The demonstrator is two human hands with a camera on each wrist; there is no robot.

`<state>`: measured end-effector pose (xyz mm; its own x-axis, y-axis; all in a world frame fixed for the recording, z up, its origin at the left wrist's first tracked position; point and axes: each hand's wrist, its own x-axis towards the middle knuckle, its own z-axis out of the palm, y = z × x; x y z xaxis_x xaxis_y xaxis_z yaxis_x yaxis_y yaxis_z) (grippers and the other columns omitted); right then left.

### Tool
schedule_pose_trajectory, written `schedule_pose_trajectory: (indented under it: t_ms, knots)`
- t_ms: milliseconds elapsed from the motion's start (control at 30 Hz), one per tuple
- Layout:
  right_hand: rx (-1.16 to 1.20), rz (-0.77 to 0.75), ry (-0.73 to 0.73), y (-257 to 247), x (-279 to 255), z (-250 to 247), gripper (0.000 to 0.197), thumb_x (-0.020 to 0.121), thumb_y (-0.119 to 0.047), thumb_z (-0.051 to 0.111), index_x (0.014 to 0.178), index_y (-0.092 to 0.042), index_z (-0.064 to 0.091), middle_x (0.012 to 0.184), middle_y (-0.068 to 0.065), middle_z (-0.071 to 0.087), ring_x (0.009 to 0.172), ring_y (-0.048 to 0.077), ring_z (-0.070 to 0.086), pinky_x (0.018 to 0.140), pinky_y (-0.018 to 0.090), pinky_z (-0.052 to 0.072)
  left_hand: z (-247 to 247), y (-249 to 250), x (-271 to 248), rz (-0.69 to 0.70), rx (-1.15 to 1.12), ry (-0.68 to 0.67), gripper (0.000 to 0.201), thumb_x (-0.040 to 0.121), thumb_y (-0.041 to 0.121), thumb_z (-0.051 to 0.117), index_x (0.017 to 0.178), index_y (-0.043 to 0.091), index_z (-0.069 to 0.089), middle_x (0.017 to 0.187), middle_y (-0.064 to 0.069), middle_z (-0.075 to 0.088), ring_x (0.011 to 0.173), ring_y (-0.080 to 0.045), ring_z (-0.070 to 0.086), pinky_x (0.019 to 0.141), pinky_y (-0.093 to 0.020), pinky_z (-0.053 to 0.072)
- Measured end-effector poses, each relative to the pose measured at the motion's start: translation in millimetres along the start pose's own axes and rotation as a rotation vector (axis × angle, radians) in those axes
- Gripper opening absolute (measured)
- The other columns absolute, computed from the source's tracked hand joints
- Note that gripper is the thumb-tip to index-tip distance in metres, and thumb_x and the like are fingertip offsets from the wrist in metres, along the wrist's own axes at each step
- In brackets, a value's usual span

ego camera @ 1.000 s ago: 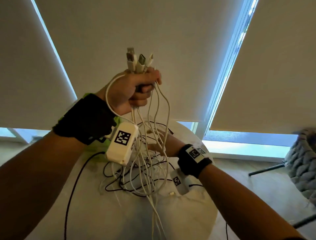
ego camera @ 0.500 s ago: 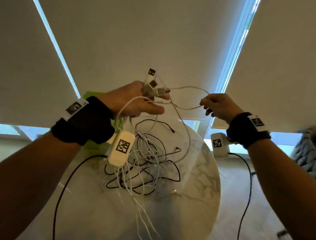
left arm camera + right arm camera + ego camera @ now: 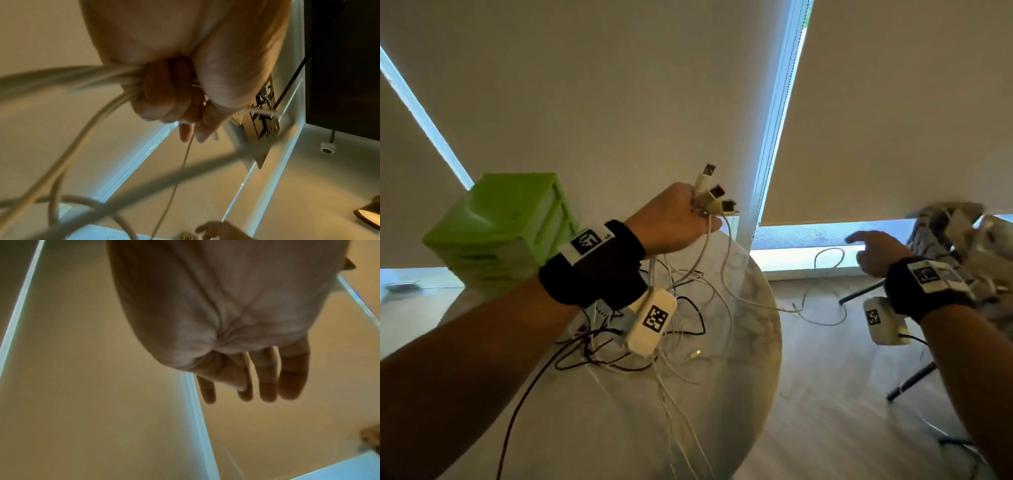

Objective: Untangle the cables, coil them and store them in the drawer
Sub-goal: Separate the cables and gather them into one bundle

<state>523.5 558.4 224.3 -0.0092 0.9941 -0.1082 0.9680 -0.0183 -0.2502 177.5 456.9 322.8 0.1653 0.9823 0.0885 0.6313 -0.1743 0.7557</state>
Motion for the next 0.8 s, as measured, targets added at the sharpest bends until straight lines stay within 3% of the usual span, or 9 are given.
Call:
schedule_pose_trajectory:
  t_ms: [100, 167, 267, 333, 500, 567, 667, 733, 800]
  knots:
    - [0.488, -0.084, 0.135, -24.9, -15.8, -13.7, 0.033, 0.091, 0.003, 0.048, 0.101, -0.023, 0.065, 0.089, 0.011, 0.065, 0.071, 0.026, 0.055, 0.07, 0.033, 0.044, 23.8, 0.9, 3.0, 0.003, -0.009, -0.087, 0.013, 0.088, 0.018, 0.066, 0.092, 0.008, 0.072, 0.09, 0.002, 0.066, 0.081, -0.008, 0.06, 0.069, -0.017, 0.04]
    - [0.723, -0.171, -0.003, -62.9, -40.3, -23.1, 0.028, 0.093, -0.01, 0.057, 0.117, -0.023, 0.063, 0.091, -0.002, 0.065, 0.078, 0.018, 0.058, 0.07, 0.028, 0.047, 38.6, 4.0, 3.7, 0.004, -0.037, -0.139, 0.012, 0.088, 0.019, 0.066, 0.094, 0.01, 0.072, 0.09, 0.01, 0.065, 0.082, -0.003, 0.059, 0.071, -0.013, 0.04]
    - [0.864, -0.36, -0.464, -112.3, -72.3, -19.7, 0.043, 0.09, -0.02, 0.065, 0.131, -0.029, 0.053, 0.111, 0.003, 0.069, 0.103, 0.018, 0.064, 0.087, 0.032, 0.052, 53.1, 4.4, 8.3, 0.012, 0.017, -0.131, 0.019, 0.089, 0.025, 0.065, 0.095, 0.009, 0.073, 0.084, -0.001, 0.067, 0.075, -0.009, 0.059, 0.065, -0.02, 0.041]
    - [0.943, -0.395, -0.591, -123.2, -77.3, -9.8, 0.031, 0.092, -0.012, 0.06, 0.121, -0.023, 0.058, 0.097, 0.01, 0.071, 0.09, 0.023, 0.068, 0.083, 0.034, 0.055, 55.1, 2.3, 11.4, 0.032, 0.048, -0.102, 0.021, 0.088, 0.026, 0.064, 0.086, 0.006, 0.07, 0.072, -0.008, 0.061, 0.062, -0.011, 0.052, 0.06, -0.023, 0.038]
    - [0.741, -0.261, -0.359, -91.0, -45.9, 4.2, 0.025, 0.097, -0.007, 0.05, 0.089, -0.019, 0.071, 0.065, 0.004, 0.056, 0.063, 0.019, 0.05, 0.064, 0.029, 0.042, 40.5, -16.7, 12.8, -0.093, -0.079, 0.017, 0.022, 0.092, 0.021, 0.06, 0.084, 0.004, 0.07, 0.065, -0.003, 0.052, 0.051, -0.012, 0.04, 0.044, -0.017, 0.031]
    - [0.417, -0.175, -0.324, -61.6, -31.5, 9.0, 0.028, 0.093, -0.005, 0.054, 0.086, -0.026, 0.071, 0.082, 0.005, 0.067, 0.078, 0.019, 0.057, 0.073, 0.027, 0.042, 32.4, -24.8, 11.4, -0.179, -0.241, 0.05, 0.031, 0.096, 0.027, 0.053, 0.075, 0.011, 0.069, 0.053, 0.002, 0.04, 0.042, -0.011, 0.03, 0.04, -0.021, 0.025]
    - [-0.112, -0.034, -0.237, -37.9, -21.6, 15.9, 0.045, 0.088, -0.002, 0.047, 0.119, -0.03, 0.065, 0.133, 0.006, 0.056, 0.12, 0.025, 0.053, 0.1, 0.031, 0.04, 23.1, -29.5, 10.6, -0.288, -0.512, 0.057, 0.042, 0.1, 0.039, 0.044, 0.067, 0.013, 0.053, 0.048, 0.006, 0.028, 0.038, -0.009, 0.021, 0.039, -0.017, 0.017]
    - [-0.11, -0.064, -0.093, -50.6, -25.7, 5.3, 0.056, 0.086, -0.003, 0.046, 0.132, -0.035, 0.055, 0.14, 0.006, 0.049, 0.124, 0.029, 0.05, 0.105, 0.036, 0.039, 21.7, -27.6, 10.8, -0.304, -0.589, 0.042, 0.045, 0.099, 0.044, 0.042, 0.063, 0.017, 0.044, 0.051, 0.004, 0.028, 0.041, -0.01, 0.02, 0.04, -0.018, 0.016]
    - [0.206, -0.216, -0.005, -80.6, -35.5, -12.5, 0.05, 0.089, -0.005, 0.052, 0.131, -0.031, 0.055, 0.128, 0.005, 0.058, 0.114, 0.021, 0.056, 0.097, 0.025, 0.039, 25.4, -23.0, 12.8, -0.276, -0.649, 0.03, 0.049, 0.098, 0.047, 0.041, 0.058, 0.019, 0.037, 0.053, 0.002, 0.028, 0.044, -0.011, 0.019, 0.04, -0.02, 0.017]
